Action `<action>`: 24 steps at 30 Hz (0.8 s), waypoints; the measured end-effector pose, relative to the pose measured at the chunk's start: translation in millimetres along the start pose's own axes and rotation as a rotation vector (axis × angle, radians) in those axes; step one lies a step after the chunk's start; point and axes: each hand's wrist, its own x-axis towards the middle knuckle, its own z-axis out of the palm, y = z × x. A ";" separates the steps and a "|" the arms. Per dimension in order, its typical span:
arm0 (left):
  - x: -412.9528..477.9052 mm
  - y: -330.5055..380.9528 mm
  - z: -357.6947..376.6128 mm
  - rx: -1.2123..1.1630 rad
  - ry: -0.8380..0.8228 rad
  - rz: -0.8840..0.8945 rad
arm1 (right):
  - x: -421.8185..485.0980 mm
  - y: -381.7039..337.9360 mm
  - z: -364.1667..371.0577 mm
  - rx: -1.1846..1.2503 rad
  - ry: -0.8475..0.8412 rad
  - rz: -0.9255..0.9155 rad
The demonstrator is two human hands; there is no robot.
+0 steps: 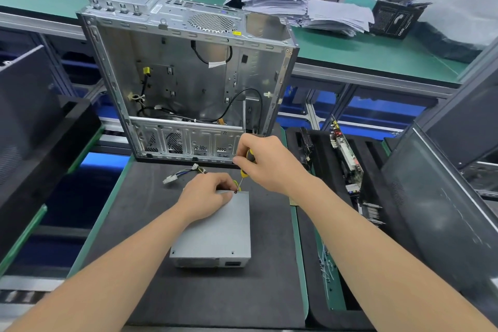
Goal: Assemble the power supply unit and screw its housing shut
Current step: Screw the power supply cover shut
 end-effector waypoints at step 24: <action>-3.9 1.4 -0.9 -0.071 0.017 0.027 | 4.2 -0.5 -9.7 -0.019 -0.108 -0.047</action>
